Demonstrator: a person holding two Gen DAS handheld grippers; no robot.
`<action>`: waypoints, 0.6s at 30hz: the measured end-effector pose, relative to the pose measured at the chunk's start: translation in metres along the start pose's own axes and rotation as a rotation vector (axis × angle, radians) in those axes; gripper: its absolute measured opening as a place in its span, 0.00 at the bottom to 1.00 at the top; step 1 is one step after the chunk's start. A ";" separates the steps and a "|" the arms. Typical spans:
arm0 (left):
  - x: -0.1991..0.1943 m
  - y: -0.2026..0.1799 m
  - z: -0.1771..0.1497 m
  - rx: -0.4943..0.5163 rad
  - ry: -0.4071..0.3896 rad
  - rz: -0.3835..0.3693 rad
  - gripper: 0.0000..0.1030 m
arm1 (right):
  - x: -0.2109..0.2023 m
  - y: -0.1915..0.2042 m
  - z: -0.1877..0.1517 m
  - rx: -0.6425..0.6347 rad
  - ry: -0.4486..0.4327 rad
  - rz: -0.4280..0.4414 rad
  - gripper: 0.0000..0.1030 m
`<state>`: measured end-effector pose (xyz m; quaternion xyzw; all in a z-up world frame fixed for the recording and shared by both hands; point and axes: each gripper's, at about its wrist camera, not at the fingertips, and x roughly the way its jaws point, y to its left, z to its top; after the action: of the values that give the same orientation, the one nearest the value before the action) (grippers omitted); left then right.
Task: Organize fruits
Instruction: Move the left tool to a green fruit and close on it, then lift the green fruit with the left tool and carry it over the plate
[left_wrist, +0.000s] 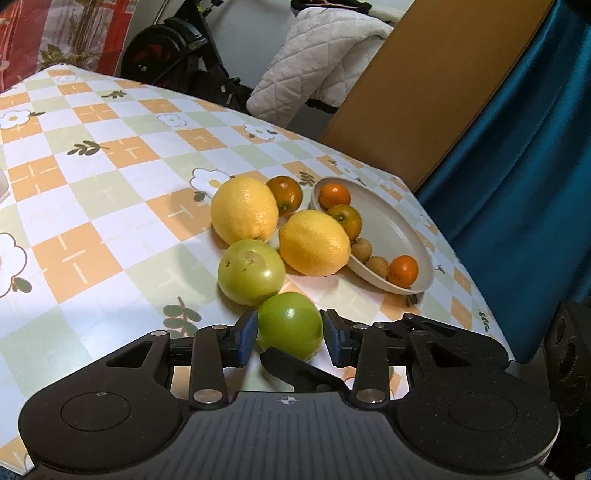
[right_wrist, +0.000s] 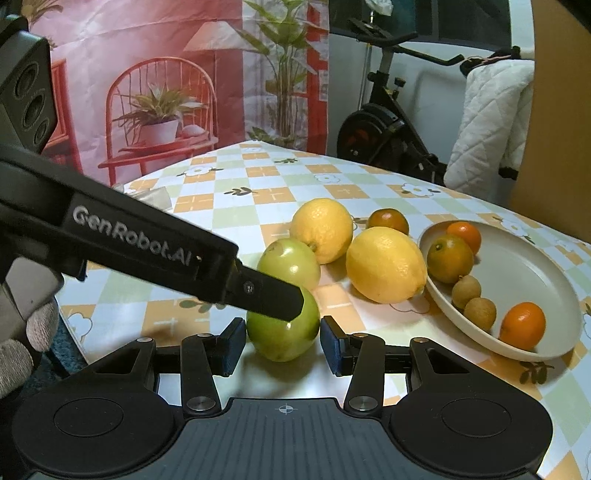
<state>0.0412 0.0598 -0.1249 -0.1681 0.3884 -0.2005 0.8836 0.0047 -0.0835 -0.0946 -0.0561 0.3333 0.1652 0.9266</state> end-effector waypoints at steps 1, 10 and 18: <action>0.001 0.000 0.000 -0.002 0.003 0.001 0.43 | 0.001 0.000 0.000 0.004 0.001 0.000 0.40; 0.011 -0.002 -0.002 0.003 0.013 0.012 0.47 | 0.008 -0.005 -0.002 0.022 0.002 0.001 0.40; 0.012 -0.015 0.002 0.049 0.007 0.019 0.47 | 0.002 -0.010 0.001 0.032 -0.019 -0.002 0.40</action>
<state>0.0470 0.0416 -0.1239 -0.1421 0.3879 -0.2022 0.8880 0.0101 -0.0919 -0.0955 -0.0401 0.3272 0.1594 0.9306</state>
